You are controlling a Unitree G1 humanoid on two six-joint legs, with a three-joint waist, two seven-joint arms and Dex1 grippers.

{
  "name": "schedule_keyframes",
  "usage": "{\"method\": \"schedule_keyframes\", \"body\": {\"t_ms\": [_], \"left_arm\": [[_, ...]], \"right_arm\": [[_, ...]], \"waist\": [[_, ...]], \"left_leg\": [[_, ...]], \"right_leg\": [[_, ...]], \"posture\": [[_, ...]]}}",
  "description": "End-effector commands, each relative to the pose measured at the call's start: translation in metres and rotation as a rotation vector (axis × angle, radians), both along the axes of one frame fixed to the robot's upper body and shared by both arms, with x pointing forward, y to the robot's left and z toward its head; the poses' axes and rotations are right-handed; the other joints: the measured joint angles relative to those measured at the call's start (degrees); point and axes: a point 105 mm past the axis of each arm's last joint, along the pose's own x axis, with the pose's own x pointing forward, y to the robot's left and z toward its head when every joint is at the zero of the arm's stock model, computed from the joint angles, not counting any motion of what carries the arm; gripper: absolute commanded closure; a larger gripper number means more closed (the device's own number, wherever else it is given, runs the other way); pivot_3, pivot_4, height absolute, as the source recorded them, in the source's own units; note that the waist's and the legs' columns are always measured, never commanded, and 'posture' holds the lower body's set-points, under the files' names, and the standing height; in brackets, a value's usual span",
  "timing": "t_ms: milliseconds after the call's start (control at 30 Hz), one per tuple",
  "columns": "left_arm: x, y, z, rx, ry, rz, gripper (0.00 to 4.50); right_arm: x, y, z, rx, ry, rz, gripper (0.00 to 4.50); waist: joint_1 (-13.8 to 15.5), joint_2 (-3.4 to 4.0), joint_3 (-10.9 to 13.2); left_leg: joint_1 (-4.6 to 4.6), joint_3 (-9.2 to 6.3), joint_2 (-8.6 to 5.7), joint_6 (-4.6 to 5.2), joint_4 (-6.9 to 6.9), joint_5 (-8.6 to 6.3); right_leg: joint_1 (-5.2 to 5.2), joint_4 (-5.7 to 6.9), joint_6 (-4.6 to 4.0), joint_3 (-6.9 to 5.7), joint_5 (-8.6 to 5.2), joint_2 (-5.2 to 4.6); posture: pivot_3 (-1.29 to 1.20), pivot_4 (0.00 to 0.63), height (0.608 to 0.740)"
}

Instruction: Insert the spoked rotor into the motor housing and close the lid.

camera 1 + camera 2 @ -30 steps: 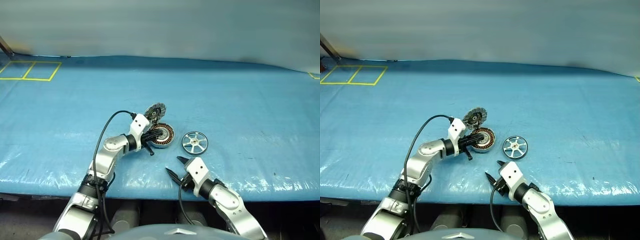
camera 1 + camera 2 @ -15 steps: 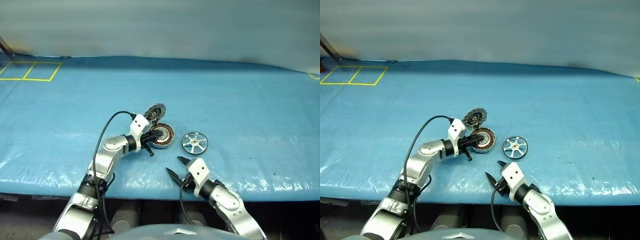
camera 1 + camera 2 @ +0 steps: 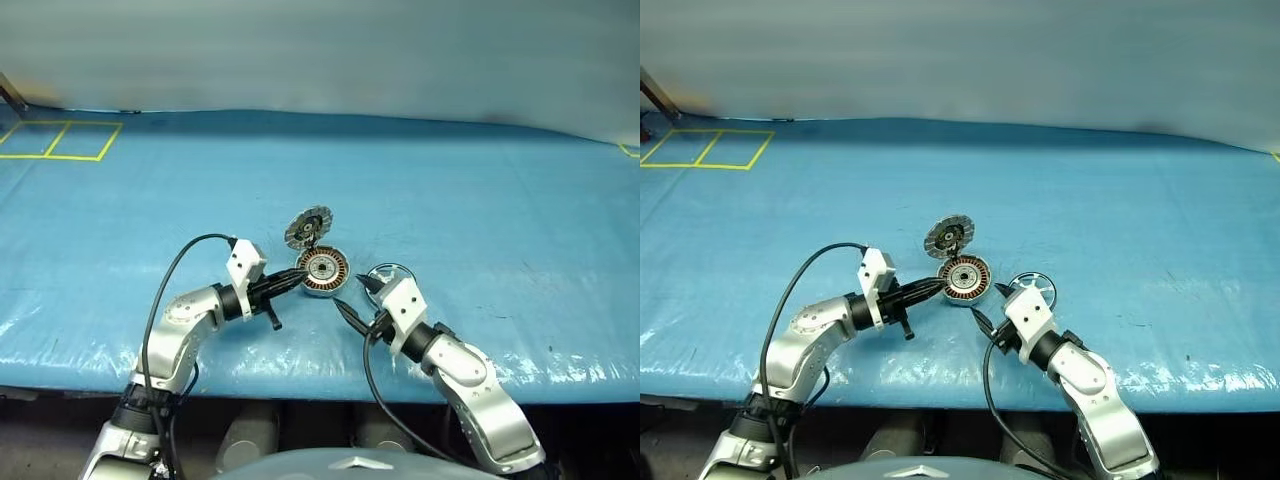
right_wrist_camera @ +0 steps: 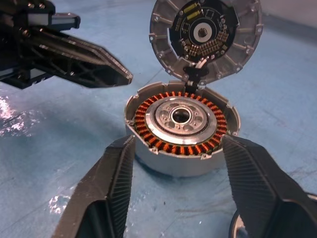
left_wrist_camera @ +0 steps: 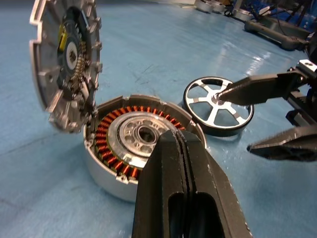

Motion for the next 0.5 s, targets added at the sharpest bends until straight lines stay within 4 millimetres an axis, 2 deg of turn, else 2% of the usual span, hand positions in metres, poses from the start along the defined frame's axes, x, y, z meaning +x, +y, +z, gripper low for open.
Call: {"method": "schedule_keyframes", "body": {"t_ms": [33,200,500], "left_arm": [[-0.001,0.006,0.012,-0.001,-0.082,0.025,4.5],[-0.006,0.008,0.014,-0.026,-0.123,0.051,4.5],[-0.02,0.015,0.019,-0.044,-0.188,0.078,4.5]], "right_arm": [[0.011,0.017,0.013,0.012,-0.045,0.059,2.85],[0.026,0.028,0.015,-0.002,-0.055,0.099,4.48],[0.047,0.039,0.008,-0.026,-0.028,0.095,4.48]], "waist": [[-0.05,0.0,0.0],[0.1,0.0,0.01],[-0.08,0.03,0.02]], "left_leg": [[0.01,0.0,0.0,0.0,0.0,0.0],[0.0,-0.04,0.01,0.0,-0.01,0.0],[-0.01,0.0,0.0,0.0,-0.06,0.0]], "right_leg": [[0.0,0.0,-0.01,0.0,0.0,0.0],[-0.11,-0.01,-0.17,-0.05,0.15,0.01],[-0.11,-0.03,-0.26,-0.01,0.24,0.03]], "posture": [[0.0,0.15,0.74],[0.0,0.15,0.74],[0.0,0.15,0.74]]}}
